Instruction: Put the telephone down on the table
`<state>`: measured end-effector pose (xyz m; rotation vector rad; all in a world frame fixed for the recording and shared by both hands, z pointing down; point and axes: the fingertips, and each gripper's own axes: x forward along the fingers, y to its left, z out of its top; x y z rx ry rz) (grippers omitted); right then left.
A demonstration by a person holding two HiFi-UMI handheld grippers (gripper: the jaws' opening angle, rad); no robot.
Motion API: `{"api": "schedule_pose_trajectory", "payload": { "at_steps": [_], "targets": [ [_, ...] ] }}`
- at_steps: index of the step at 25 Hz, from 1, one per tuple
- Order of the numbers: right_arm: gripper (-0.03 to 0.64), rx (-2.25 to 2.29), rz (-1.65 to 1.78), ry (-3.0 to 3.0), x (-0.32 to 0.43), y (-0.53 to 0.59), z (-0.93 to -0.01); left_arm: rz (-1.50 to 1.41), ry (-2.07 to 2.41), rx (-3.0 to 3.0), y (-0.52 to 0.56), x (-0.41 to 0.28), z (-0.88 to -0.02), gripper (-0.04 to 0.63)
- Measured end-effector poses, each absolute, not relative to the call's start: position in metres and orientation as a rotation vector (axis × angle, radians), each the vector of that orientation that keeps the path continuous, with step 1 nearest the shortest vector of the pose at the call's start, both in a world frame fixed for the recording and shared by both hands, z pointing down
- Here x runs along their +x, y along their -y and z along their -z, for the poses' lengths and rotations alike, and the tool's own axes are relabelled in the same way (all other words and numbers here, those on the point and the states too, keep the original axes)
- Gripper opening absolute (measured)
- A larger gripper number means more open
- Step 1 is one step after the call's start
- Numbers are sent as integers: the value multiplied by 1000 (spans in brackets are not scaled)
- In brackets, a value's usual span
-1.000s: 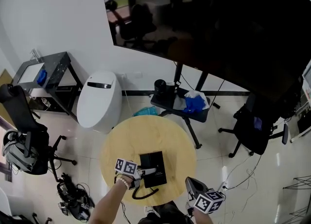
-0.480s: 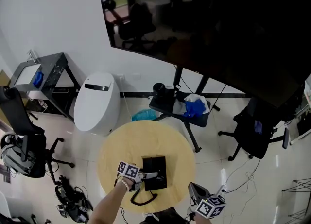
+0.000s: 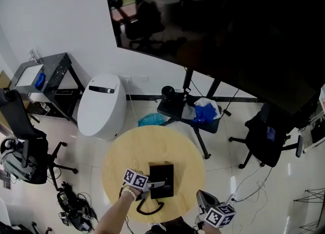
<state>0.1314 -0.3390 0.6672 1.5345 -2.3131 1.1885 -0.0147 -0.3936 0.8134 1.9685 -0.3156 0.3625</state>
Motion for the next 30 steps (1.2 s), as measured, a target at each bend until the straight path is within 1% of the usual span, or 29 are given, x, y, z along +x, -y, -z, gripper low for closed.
{"api": "schedule_pose_trajectory", "payload": {
  "at_steps": [1,3,6,10,11,13,14,15,19,23,27,30],
  "targets": [
    [11,1534,-1189,2313,131,340,-667,-380,336,1979,395,-16,-815,184],
    [12,1531,-1190,2314,130,340,-668,-429,387,1999,395,-22,-821,225],
    [11,1524,-1193,2316,128,340,-668,-486,437,2017,395,-30,-827,256],
    [12,1509,-1193,2319,125,340,-668,-511,478,2018,397,-34,-830,267],
    [11,1506,-1192,2320,124,340,-668,-528,506,2016,399,-37,-832,279],
    [12,1505,-1192,2320,123,339,-668,-567,577,2014,404,-44,-838,377],
    [12,1505,-1191,2321,123,339,-667,-574,608,2019,405,-47,-837,397],
    [12,1505,-1188,2323,122,339,-666,-564,633,2027,406,-48,-833,402],
    [12,1511,-1166,2340,121,337,-659,-377,732,2043,403,-68,-789,402],
    [11,1543,-1144,2353,124,332,-650,-88,866,2017,386,-114,-736,396],
    [12,1584,-1102,2366,128,324,-639,134,1045,2011,356,-163,-688,301],
    [12,1615,-1066,2381,129,314,-629,214,1210,1969,328,-193,-665,222]
  ]
}}
